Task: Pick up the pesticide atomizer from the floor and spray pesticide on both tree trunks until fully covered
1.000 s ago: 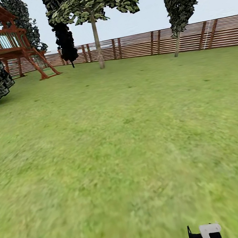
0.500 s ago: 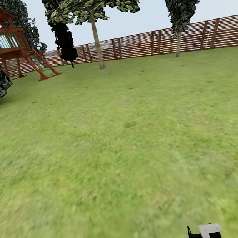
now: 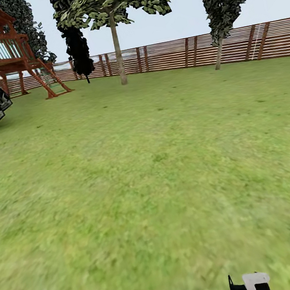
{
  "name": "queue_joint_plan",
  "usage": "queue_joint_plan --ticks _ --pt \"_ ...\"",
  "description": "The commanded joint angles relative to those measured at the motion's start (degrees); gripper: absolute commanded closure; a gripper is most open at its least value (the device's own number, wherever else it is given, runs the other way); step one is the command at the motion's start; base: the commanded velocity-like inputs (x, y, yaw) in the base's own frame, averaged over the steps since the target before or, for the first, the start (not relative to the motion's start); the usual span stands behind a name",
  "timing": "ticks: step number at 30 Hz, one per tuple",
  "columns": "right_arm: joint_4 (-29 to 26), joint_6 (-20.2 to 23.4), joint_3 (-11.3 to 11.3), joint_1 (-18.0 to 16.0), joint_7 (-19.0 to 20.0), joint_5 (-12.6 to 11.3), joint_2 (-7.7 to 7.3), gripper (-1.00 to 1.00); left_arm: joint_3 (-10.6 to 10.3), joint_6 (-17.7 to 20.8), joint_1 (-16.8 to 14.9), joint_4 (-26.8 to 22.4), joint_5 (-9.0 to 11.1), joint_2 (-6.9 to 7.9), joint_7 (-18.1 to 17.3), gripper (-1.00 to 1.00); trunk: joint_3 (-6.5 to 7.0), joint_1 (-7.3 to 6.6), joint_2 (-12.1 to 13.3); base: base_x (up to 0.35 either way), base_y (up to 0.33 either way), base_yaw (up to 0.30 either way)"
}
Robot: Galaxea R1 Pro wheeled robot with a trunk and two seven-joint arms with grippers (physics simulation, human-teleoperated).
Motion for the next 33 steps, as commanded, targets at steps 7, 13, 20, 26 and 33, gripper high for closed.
queue_joint_plan --ticks 7,13,20,26,33 --pt "0.0 0.0 0.0 0.0 0.0 0.0 0.0 -1.0 0.0 0.0 0.0 0.0 0.0 0.0 0.0 1.0 0.0 0.0 0.0 0.338 0.0 0.0" --pt "0.0 0.0 0.0 0.0 0.0 0.0 0.02 -1.0 0.0 0.0 0.0 0.0 0.0 0.0 0.0 1.0 0.0 0.0 0.0 0.338 0.0 0.0" --pt "0.0 0.0 0.0 0.0 0.0 0.0 -0.03 -1.0 0.0 0.0 0.0 0.0 0.0 0.0 0.0 1.0 0.0 0.0 0.0 0.338 0.0 0.0" --pt "0.0 0.0 0.0 0.0 0.0 0.0 0.01 -1.0 0.0 0.0 0.0 0.0 0.0 0.0 0.0 1.0 0.0 0.0 0.0 0.338 0.0 0.0" --pt "0.0 0.0 0.0 0.0 0.0 0.1 -0.07 -1.0 0.0 0.0 0.0 0.0 0.0 0.0 0.0 1.0 0.0 0.0 0.0 0.338 0.0 0.0"
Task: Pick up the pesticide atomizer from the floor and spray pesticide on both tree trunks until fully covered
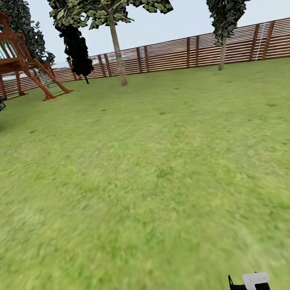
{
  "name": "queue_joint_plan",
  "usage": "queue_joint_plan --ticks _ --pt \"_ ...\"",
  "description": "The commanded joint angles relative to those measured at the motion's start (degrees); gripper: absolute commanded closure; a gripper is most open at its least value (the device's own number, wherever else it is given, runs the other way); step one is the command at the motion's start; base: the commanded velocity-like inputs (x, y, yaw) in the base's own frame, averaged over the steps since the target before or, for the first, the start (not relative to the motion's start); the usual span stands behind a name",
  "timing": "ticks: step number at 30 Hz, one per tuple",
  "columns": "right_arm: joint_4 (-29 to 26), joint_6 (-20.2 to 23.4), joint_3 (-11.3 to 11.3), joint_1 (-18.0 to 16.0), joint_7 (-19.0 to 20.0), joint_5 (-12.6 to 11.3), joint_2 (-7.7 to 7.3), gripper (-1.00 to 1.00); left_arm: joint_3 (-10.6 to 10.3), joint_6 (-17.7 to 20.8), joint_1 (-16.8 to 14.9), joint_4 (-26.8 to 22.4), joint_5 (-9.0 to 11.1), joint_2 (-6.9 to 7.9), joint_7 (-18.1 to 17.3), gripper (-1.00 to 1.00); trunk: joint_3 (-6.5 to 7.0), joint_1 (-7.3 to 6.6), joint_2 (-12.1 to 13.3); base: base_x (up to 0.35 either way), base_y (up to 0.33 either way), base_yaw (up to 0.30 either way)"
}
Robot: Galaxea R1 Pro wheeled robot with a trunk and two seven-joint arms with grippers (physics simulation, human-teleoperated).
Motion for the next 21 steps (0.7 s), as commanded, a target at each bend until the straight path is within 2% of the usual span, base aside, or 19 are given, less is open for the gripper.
queue_joint_plan --ticks 1,21 --pt "0.0 0.0 0.0 0.0 0.0 0.0 0.02 -1.0 0.0 0.0 0.0 0.0 0.0 0.0 0.0 1.0 0.0 0.0 0.0 0.338 0.0 0.0" --pt "0.0 0.0 0.0 0.0 0.0 0.0 0.08 -1.0 0.0 0.0 0.0 0.0 0.0 0.0 0.0 1.0 0.0 0.0 0.0 0.338 0.0 0.0"
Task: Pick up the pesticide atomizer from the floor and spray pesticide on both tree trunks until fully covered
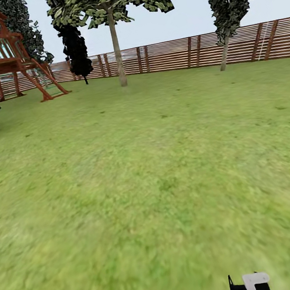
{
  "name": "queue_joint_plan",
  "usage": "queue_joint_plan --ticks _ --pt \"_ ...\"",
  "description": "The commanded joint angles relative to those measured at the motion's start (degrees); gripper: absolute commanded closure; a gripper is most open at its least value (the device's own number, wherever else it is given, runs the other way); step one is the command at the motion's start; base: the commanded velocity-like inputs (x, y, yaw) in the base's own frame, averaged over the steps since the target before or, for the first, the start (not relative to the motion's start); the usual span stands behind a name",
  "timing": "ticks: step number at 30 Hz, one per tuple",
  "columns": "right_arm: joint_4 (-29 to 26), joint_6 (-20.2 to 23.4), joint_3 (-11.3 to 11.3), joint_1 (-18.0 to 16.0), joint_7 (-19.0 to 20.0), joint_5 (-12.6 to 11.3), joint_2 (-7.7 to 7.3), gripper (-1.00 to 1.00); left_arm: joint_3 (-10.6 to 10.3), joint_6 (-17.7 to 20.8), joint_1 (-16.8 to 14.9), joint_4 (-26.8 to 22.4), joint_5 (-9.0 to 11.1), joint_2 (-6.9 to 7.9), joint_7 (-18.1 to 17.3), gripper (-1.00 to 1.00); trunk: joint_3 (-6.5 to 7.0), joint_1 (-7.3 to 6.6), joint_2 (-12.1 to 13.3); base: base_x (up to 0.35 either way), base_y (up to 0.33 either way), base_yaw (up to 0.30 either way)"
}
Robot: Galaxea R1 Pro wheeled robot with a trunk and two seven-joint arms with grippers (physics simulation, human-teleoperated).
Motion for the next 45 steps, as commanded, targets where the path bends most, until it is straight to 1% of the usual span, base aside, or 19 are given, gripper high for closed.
queue_joint_plan --ticks 1,45 --pt "0.0 0.0 0.0 0.0 0.0 0.0 -0.01 -1.0 0.0 0.0 0.0 0.0 0.0 0.0 0.0 1.0 0.0 0.0 0.0 0.338 0.0 0.0" --pt "0.0 0.0 0.0 0.0 0.0 0.0 -0.03 -1.0 0.0 0.0 0.0 0.0 0.0 0.0 0.0 1.0 0.0 0.0 0.0 0.338 0.0 0.0"
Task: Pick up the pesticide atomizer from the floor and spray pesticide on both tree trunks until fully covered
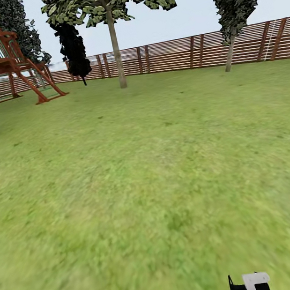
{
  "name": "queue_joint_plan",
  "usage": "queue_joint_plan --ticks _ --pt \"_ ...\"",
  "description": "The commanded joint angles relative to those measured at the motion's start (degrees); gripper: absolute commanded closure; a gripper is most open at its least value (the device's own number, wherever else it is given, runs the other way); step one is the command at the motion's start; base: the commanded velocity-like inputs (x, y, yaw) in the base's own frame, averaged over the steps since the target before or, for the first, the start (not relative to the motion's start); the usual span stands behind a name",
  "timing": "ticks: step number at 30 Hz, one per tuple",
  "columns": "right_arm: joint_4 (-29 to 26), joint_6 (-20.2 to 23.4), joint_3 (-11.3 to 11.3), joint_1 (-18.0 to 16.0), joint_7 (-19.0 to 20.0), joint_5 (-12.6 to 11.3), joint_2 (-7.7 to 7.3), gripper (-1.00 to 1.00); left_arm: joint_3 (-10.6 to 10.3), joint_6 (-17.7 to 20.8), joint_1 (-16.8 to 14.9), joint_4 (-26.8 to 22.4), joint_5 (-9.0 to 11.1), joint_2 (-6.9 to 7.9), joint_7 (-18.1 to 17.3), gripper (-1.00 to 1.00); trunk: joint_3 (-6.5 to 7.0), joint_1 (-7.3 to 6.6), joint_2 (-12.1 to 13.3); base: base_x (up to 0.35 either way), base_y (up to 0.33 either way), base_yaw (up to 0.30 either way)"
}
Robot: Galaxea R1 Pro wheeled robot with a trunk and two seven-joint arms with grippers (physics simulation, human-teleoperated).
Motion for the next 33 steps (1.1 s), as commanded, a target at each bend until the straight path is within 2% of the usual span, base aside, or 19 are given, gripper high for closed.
queue_joint_plan --ticks 1,33 --pt "0.0 0.0 0.0 0.0 0.0 0.0 0.02 -1.0 0.0 0.0 0.0 0.0 0.0 0.0 0.0 1.0 0.0 0.0 0.0 0.338 0.0 0.0" --pt "0.0 0.0 0.0 0.0 0.0 0.0 0.02 -1.0 0.0 0.0 0.0 0.0 0.0 0.0 0.0 1.0 0.0 0.0 0.0 0.338 0.0 0.0"
